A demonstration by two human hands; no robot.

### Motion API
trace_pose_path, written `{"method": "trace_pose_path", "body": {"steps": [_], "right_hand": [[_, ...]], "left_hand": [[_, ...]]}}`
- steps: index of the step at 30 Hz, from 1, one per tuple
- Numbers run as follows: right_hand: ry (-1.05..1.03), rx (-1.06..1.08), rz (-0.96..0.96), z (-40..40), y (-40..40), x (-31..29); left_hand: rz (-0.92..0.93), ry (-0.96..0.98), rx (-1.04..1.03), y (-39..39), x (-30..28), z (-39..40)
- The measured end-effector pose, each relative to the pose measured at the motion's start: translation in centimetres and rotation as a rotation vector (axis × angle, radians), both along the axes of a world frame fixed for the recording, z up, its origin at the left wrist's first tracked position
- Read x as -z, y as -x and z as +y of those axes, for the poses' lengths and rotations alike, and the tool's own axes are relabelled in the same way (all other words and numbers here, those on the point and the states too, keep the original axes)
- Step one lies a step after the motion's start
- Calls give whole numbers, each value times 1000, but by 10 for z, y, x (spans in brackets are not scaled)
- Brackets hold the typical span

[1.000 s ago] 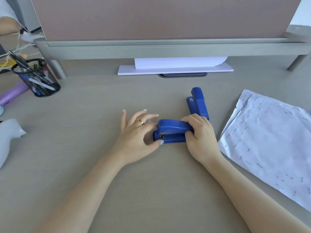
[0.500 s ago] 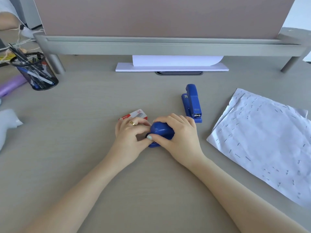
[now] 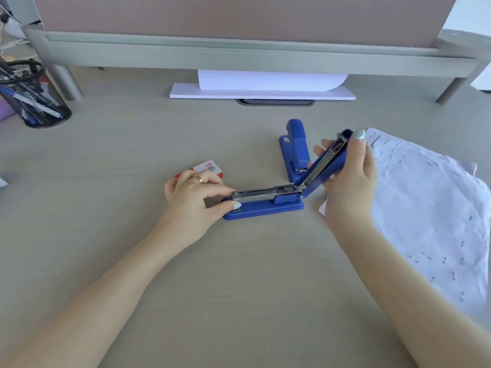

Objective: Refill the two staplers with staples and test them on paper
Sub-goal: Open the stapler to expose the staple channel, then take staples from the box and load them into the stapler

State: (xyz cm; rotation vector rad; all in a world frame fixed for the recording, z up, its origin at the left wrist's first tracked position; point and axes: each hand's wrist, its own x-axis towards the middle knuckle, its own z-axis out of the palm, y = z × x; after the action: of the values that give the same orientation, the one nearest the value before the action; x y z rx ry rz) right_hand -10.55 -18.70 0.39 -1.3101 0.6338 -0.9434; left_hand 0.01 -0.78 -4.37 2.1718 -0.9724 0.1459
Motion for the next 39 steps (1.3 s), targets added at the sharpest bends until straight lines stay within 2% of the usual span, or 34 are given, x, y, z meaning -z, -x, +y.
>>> {"method": "trace_pose_path", "body": {"steps": [2, 5, 11, 14, 16, 19, 22, 24, 33, 39], "right_hand": [[-5, 51, 45, -15, 6, 5], [206, 113, 224, -33, 12, 14], [315, 35, 523, -61, 16, 32], [419, 38, 546, -58, 15, 28], [559, 56, 530, -52, 9, 21], [872, -30, 665, -33, -5, 12], [1238, -158, 710, -11, -21, 21], [1368, -238, 692, -7, -31, 34], [1422, -437, 652, -40, -67, 34], [1365, -427, 565, -41, -68, 36]], "left_hand": [[-2, 5, -1, -1, 0, -1], [-9, 9, -61, -4, 1, -4], [-39, -13, -159, -11, -1, -7], [-79, -21, -124, -14, -2, -6], [-137, -28, -111, -18, -2, -4], [-176, -30, -129, -24, -1, -4], [-155, -40, -133, -32, -1, -6], [-125, -44, -106, -38, 0, -6], [-16, 9, 23, -59, -1, -15], [8, -254, -137, -66, -2, -9]]}}
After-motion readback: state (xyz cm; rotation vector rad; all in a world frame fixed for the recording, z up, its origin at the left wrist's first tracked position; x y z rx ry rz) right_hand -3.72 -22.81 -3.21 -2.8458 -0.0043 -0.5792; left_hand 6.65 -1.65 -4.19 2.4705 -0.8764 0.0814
